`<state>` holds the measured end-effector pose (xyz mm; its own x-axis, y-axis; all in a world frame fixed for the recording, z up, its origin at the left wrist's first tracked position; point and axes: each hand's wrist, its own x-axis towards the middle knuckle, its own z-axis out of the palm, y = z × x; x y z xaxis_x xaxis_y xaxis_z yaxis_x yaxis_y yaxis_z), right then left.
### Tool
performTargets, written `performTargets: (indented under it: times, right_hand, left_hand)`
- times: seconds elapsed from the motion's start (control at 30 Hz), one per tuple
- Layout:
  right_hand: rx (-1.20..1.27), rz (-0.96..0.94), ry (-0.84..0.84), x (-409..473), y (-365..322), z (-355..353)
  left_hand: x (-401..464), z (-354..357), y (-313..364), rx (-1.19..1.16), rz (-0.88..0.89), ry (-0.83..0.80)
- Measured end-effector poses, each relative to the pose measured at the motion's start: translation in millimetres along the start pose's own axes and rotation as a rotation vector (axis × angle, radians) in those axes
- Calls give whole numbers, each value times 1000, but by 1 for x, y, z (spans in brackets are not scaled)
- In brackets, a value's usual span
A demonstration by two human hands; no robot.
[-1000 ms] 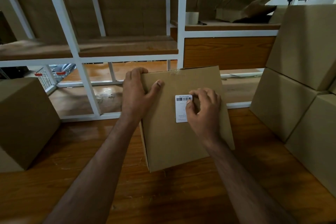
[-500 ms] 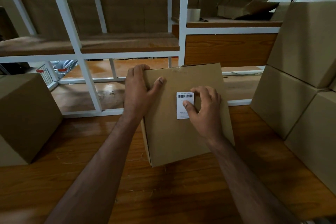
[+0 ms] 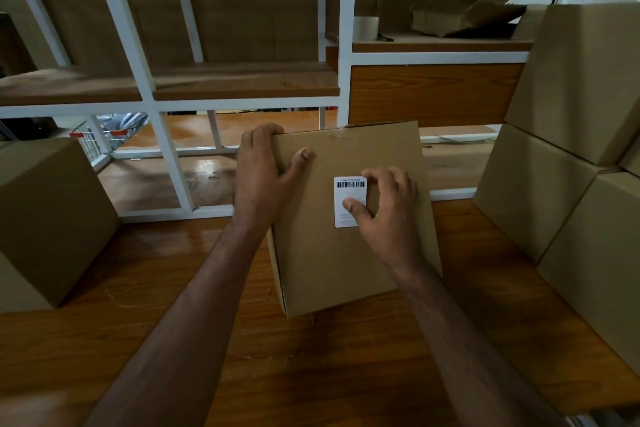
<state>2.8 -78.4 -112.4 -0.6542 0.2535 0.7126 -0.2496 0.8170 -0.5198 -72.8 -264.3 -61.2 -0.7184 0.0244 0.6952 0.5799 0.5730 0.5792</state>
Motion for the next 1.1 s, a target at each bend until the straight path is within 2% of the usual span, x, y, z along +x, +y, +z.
performTargets:
  times: [0.5, 0.7, 0.87, 1.1]
  right_hand:
    - [111, -3, -3, -18, -3, -14]
    - [342, 123, -98, -28, -9, -25]
    - [340, 32, -2, -32, -6, -31]
    - [463, 8, 45, -37, 0, -35]
  left_hand:
    - [-10, -2, 5, 14, -18, -8]
    - [-15, -3, 7, 12, -22, -7]
    - [-19, -4, 8, -2, -12, -7]
    - [-23, -5, 10, -17, -2, -1]
